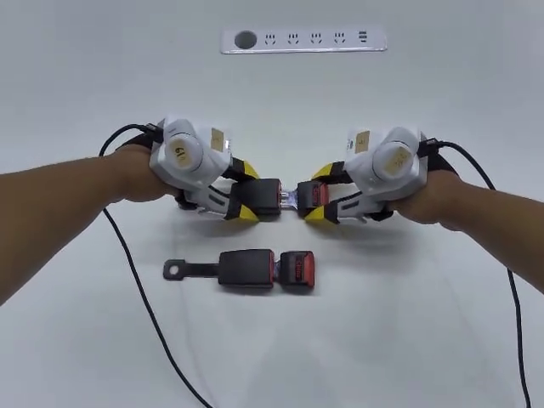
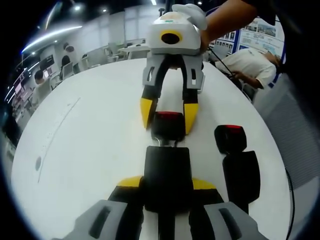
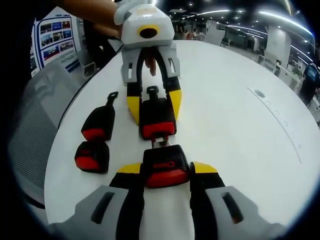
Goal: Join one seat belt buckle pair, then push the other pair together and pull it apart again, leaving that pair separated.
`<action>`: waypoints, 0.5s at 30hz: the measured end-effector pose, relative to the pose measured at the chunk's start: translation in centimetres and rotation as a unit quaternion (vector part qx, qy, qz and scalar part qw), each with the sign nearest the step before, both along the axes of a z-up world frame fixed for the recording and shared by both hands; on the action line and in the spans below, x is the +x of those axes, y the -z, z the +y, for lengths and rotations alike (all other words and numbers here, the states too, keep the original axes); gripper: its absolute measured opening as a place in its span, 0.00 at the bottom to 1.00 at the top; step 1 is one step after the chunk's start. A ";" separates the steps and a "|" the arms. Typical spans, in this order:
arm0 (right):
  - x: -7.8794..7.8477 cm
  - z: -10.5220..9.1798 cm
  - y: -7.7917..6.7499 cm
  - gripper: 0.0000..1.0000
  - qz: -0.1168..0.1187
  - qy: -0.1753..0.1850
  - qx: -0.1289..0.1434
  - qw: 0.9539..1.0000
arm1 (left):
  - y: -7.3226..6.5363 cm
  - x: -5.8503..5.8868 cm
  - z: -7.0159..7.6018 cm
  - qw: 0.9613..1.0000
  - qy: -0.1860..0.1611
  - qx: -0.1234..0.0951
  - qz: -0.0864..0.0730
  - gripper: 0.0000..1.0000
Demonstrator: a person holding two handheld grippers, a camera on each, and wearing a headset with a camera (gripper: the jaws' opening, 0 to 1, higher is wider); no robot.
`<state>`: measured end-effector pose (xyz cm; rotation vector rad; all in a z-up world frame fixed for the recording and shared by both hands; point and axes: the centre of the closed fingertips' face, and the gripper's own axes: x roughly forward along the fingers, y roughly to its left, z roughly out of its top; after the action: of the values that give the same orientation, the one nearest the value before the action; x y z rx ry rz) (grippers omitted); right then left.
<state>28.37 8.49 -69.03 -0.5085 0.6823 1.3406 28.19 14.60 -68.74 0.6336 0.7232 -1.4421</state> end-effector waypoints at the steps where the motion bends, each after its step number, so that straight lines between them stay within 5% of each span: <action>1: 0.0 -0.1 0.0 0.34 0.000 0.001 0.002 1.000 | 0.0 0.0 0.0 1.000 0.000 0.000 0.000 0.35; 15: -0.2 -2.9 -0.1 0.34 0.001 0.010 0.009 1.000 | 0.0 0.0 0.0 1.000 -0.002 -0.001 0.001 0.35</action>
<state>28.18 5.55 -68.95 -0.4837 0.6749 1.3271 28.15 14.56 -68.76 0.6299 0.7234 -1.4397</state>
